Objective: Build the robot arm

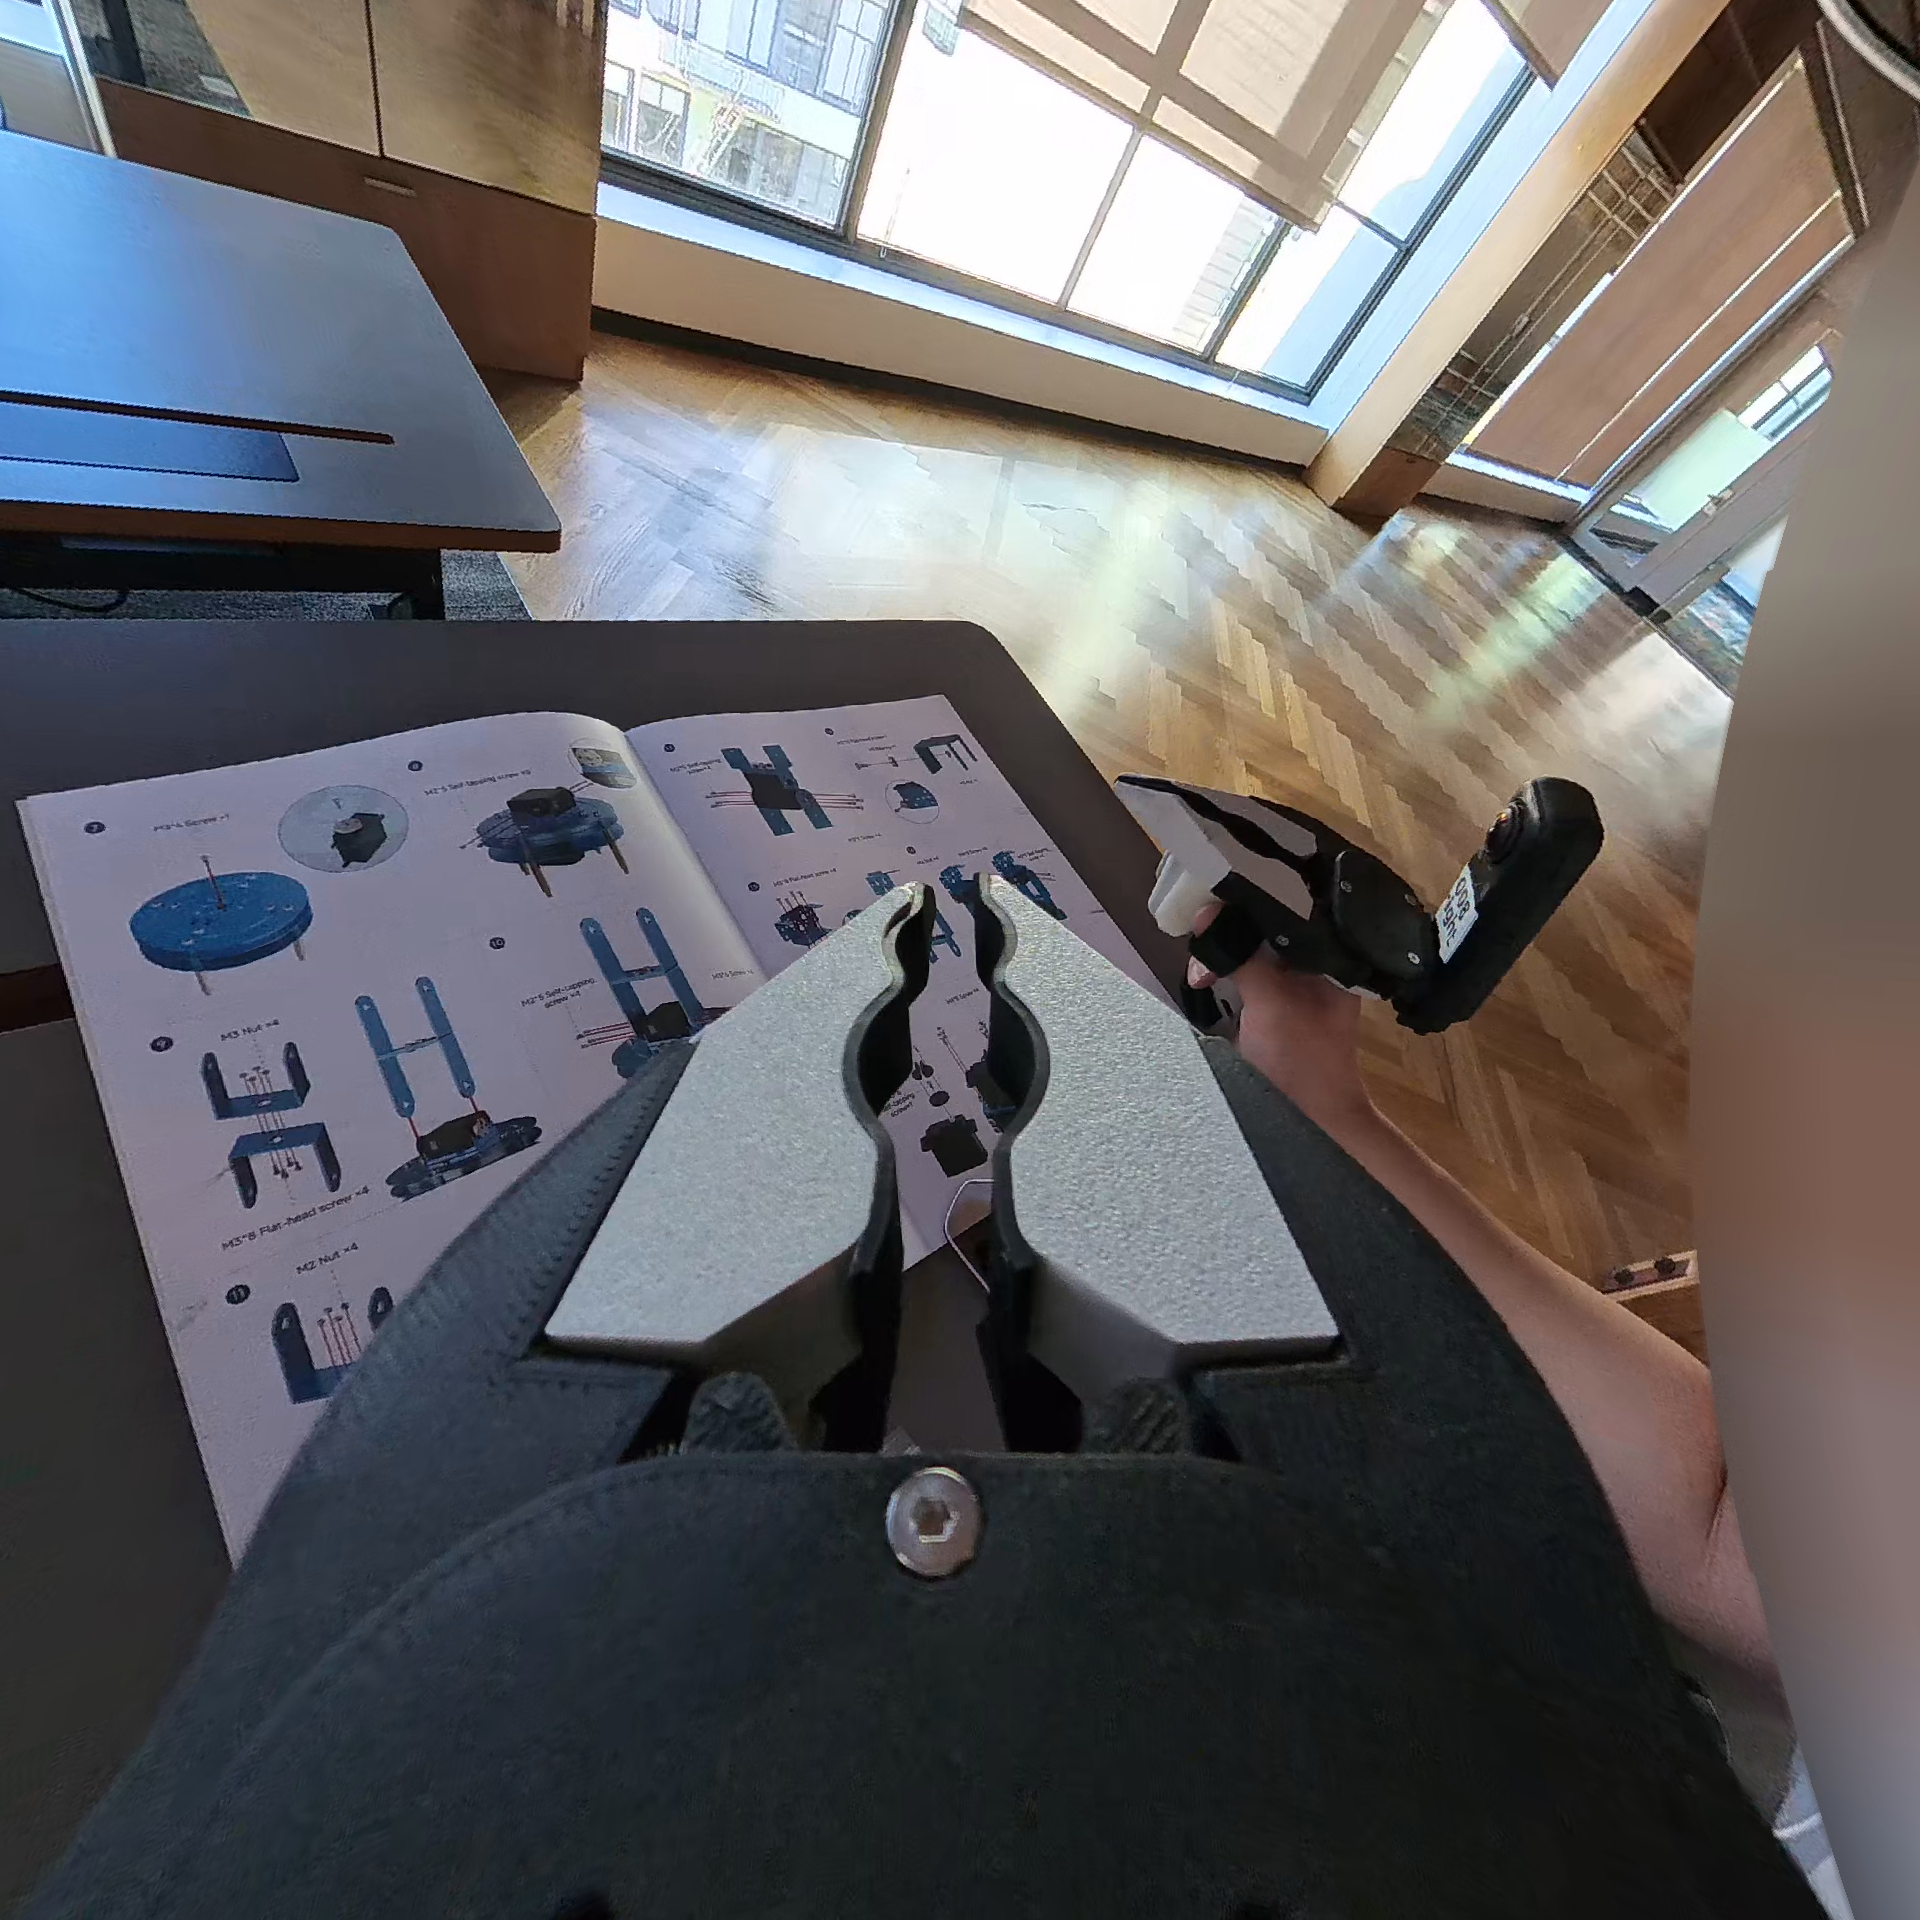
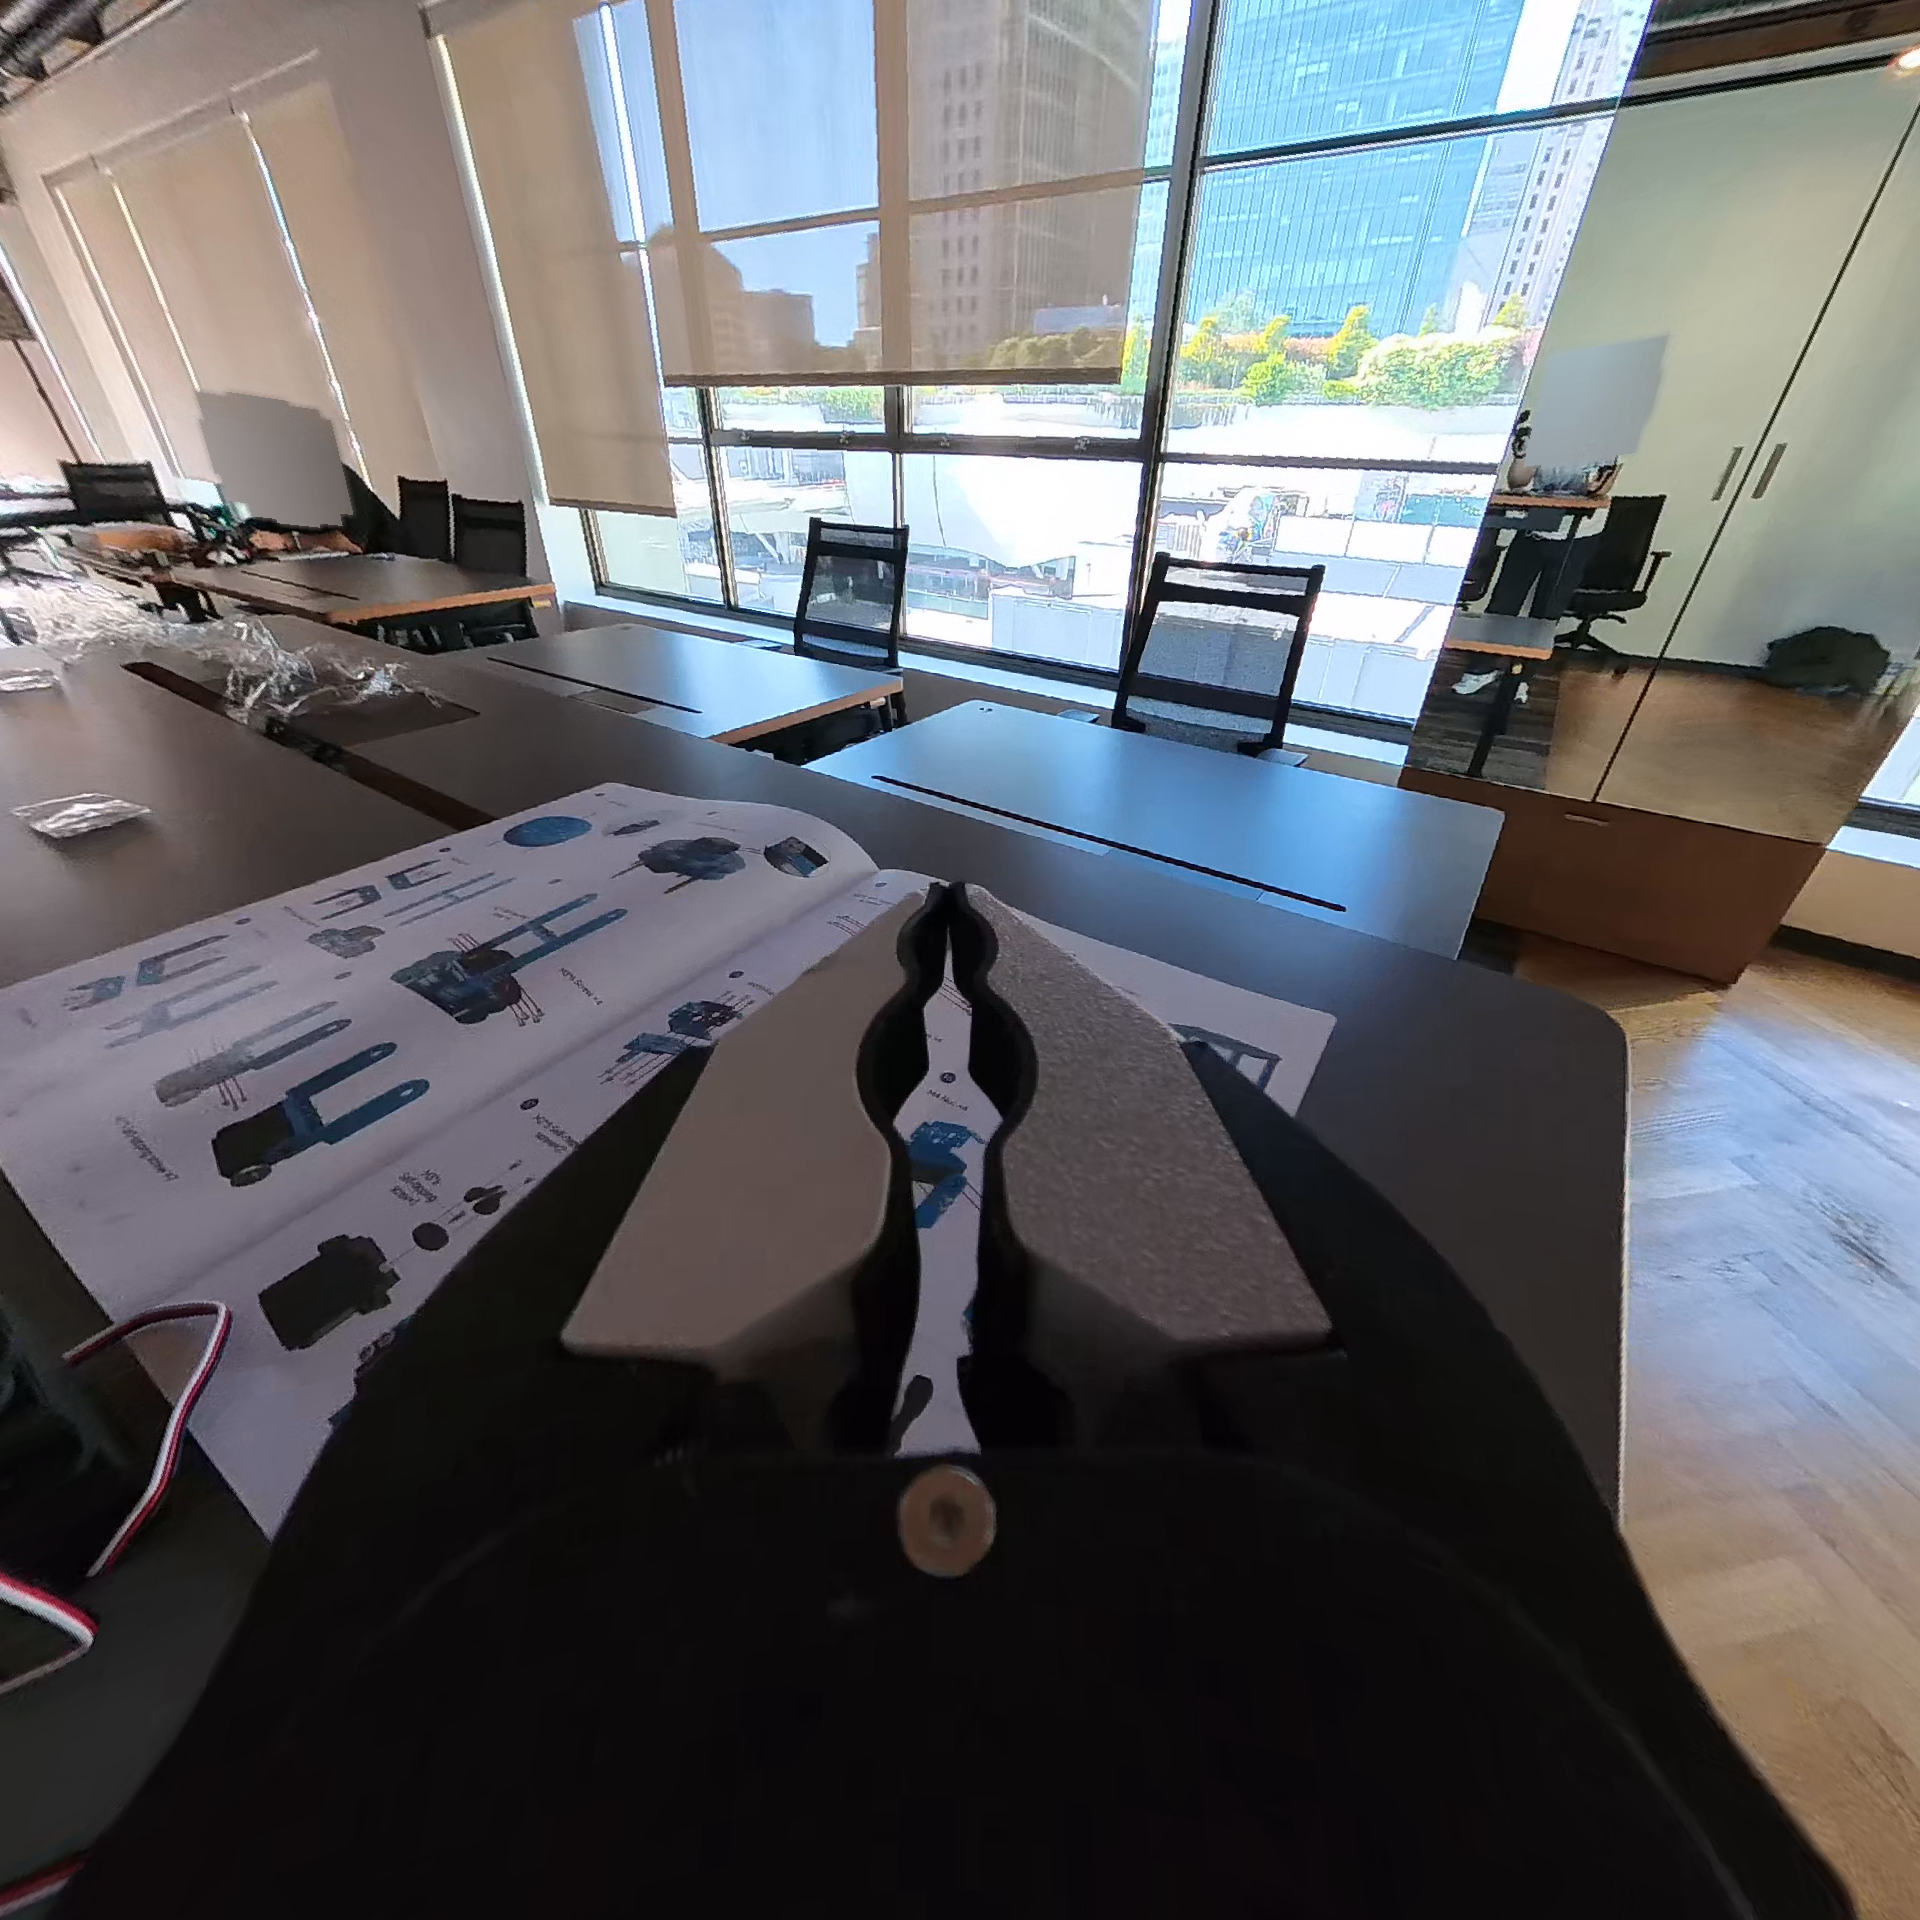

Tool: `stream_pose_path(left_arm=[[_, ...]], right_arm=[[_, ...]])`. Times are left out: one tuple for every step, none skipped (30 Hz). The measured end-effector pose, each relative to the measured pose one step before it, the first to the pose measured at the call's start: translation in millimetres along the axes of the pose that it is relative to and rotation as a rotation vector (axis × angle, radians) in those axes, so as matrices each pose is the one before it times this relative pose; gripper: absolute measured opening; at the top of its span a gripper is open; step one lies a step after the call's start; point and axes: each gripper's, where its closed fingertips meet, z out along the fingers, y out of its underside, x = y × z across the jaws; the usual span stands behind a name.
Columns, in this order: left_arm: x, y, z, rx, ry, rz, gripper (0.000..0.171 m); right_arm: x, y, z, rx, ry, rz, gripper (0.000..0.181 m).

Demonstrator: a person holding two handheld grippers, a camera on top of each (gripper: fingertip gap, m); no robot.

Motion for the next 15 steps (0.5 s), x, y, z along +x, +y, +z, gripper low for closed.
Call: stream_pose_path(left_arm=[[0.04,0.18,0.07,-0.00114,0.0006,-0.0006,0.006],[0.05,-0.01,-0.07,-0.00020,-0.0002,0.0006,0.006],[-0.04,-0.20,-0.13,0.00065,-0.0007,0.0010,0.006],[0.01,-0.13,-0.09,0.00082,-0.0004,0.0004,0.006],[0.09,-0.16,-0.08,0.00064,0.0005,-0.0003,0.006],[0.20,-0.07,0.12,0.00040,0.0009,-0.0006,0.006],[0.03,0.12,0.10,-0.00040,0.0002,-0.0002,0.006],[0.03,0.23,0.21,-0.00138,-0.0001,0.0004,0.006],[0.07,0.33,0.31,-0.00167,0.0003,0.0004,0.006],[0.11,0.16,0.24,-0.00094,0.0004,0.0001,0.006],[0.15,0.03,0.15,-0.00048,0.0006,0.0000,0.006],[0.37,0.11,-0.04,-0.00081,0.0010,0.0002,0.006],[0.15,-0.02,0.02,-0.00027,0.0003,0.0007,0.006],[0.19,-0.21,-0.19,0.00086,-0.0006,0.0010,0.006],[0.03,-0.26,-0.19,0.00122,-0.0003,0.0003,0.006]], right_arm=[[0.40,0.15,0.12,0.0027,-0.0035,0.0143,0.000],[1.58,-0.13,-0.11,0.0038,0.0034,0.0155,0.003],[2.95,-0.69,-0.10,0.0068,0.0128,0.0148,0.013],[2.94,-0.96,-0.20,0.0078,0.0132,0.0115,0.022],[2.20,-0.61,-0.35,0.0053,0.0092,0.0085,0.026],[1.24,-0.26,-0.25,0.0021,0.0041,0.0062,0.026],[0.72,0.07,-0.16,0.0005,0.0014,0.0055,0.027],[0.42,0.11,0.08,-0.0003,0.0007,0.0041,0.028],[-0.30,0.17,0.06,-0.0005,-0.0020,0.0018,0.028],[-0.49,0.31,0.29,-0.0015,-0.0036,0.0013,0.028],[-0.83,0.87,0.26,-0.0046,-0.0055,0.0011,0.027],[-4.11,1.77,-0.32,-0.0137,-0.0271,-0.0025,0.002],[-5.91,1.02,0.08,-0.0119,-0.0383,-0.0007,0.000],[-2.07,-0.23,0.64,0.0004,-0.0121,0.0016,0.000],[-0.23,1.04,0.39,-0.0016,0.0001,0.0018,0.000]])
